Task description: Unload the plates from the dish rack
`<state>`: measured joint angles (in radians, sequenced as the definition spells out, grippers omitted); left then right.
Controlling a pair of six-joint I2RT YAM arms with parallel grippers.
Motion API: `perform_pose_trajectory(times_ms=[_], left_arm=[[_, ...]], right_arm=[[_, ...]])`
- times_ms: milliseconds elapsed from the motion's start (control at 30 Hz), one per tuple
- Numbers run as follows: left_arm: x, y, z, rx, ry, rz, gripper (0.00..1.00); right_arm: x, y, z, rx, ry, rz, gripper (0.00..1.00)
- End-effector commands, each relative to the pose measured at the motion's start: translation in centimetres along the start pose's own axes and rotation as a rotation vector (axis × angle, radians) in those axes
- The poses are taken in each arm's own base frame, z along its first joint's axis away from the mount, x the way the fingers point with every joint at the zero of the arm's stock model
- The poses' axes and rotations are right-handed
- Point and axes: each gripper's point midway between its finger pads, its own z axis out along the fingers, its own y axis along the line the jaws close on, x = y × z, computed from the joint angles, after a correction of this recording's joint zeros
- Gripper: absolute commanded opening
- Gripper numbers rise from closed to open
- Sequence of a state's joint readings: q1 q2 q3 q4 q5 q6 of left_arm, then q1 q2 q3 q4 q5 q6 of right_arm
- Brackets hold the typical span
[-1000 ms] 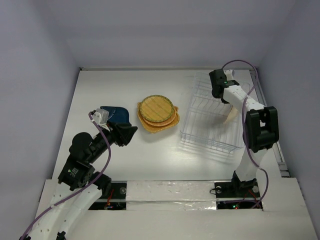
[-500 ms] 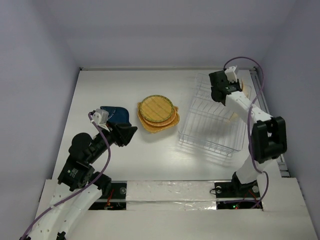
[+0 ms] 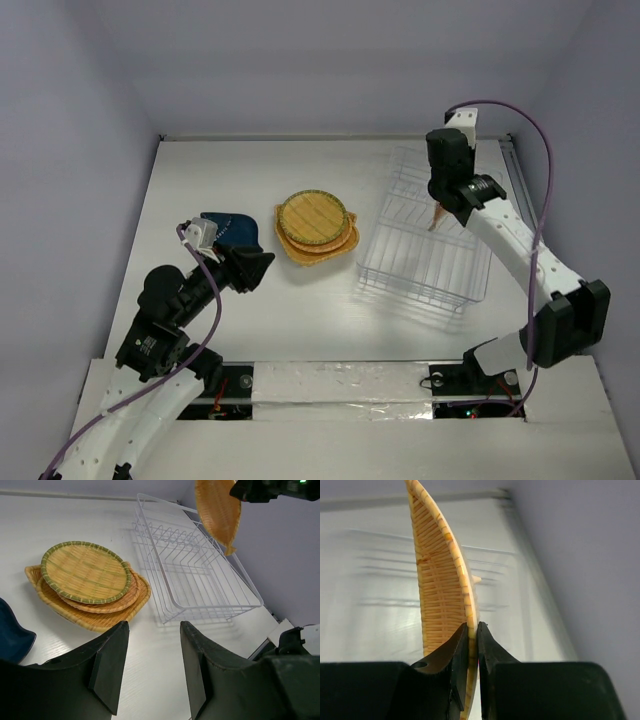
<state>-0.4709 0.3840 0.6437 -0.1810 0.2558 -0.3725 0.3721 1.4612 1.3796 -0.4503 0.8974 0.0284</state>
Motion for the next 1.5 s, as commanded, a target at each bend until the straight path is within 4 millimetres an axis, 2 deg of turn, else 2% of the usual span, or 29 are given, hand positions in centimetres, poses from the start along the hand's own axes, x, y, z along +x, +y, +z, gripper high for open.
perform_pose_trajectory(times_ms=[0,33,100,133,200,233,267,300,333,400,433,467,567,667,800,933,1167,1300,1433,1467], left_arm=[[-0.9,0.1,0.2,-0.010,-0.036,0.005,0.42],[-1.0,0.2,0.1,-0.015,-0.040,0.006,0.42],[-1.3,0.6,0.0,-0.041,-0.052,0.005,0.42],[-1.3,0.7,-0.1,-0.049,-0.057,0.002,0.43],[-1.4,0.9,-0.2,-0.065,-0.067,0.001,0.43],[-1.6,0.9,-0.3,-0.067,-0.073,-0.002,0.44],[-1.7,1.1,-0.3,-0.076,-0.079,-0.005,0.46],[-1.7,1.2,-0.4,-0.080,-0.081,-0.005,0.49],[-1.8,1.2,-0.4,-0.084,-0.083,-0.006,0.52],[-1.9,1.6,-0.5,-0.109,-0.090,-0.012,0.55],[-2.0,1.7,-0.5,-0.118,-0.094,-0.012,0.57],[-2.0,2.1,-0.6,-0.139,-0.098,-0.016,0.57],[-2.1,2.3,-0.7,-0.150,-0.107,-0.019,0.59],[-2.2,2.6,-0.7,-0.164,-0.111,-0.020,0.60],[-2.1,3.1,-0.6,-0.190,-0.106,-0.023,0.60],[-2.3,3.4,-0.6,-0.200,-0.115,-0.025,0.61],[-2.3,3.9,-0.4,-0.209,-0.110,-0.022,0.61],[-2.3,3.9,-0.4,-0.211,-0.110,-0.024,0.61],[-2.2,4.0,-0.4,-0.211,-0.108,-0.025,0.61],[-2.3,4.0,-0.4,-0.213,-0.109,-0.025,0.61]], right_arm=[[-6.8,5.5,-7.3,-0.438,-0.132,0.302,0.00],[-7.6,7.4,-8.8,-0.552,-0.151,0.336,0.00],[-8.2,9.8,-10.7,-0.686,-0.150,0.407,0.00],[-8.8,11.7,-12.2,-0.818,-0.160,0.433,0.00],[-9.0,14.2,-13.7,-0.945,-0.134,0.482,0.00],[-8.9,16.6,-14.6,-1.034,-0.117,0.480,0.00],[-8.7,18.0,-15.3,-1.082,-0.088,0.499,0.00],[-8.5,19.1,-15.3,-1.108,-0.071,0.508,0.00],[-8.0,21.5,-15.9,-1.184,-0.046,0.504,0.00],[-7.5,23.8,-16.6,-1.245,0.007,0.540,0.00],[-8.0,24.8,-17.5,-1.299,-0.010,0.557,0.00],[-7.1,26.2,-16.9,-1.301,0.030,0.565,0.00],[-5.6,28.5,-16.6,-1.324,0.076,0.556,0.00],[-4.6,29.8,-16.9,-1.368,0.114,0.551,0.00],[-1.6,31.8,-15.7,-1.354,0.195,0.534,0.00],[1.3,32.7,-14.7,-1.329,0.249,0.517,0.01],[4.0,33.9,-13.1,-1.274,0.291,0.494,0.05],[4.9,34.3,-12.8,-1.267,0.312,0.481,0.07],[5.9,34.3,-12.4,-1.242,0.339,0.466,0.21],[6.0,34.0,-12.2,-1.227,0.338,0.465,0.36]])
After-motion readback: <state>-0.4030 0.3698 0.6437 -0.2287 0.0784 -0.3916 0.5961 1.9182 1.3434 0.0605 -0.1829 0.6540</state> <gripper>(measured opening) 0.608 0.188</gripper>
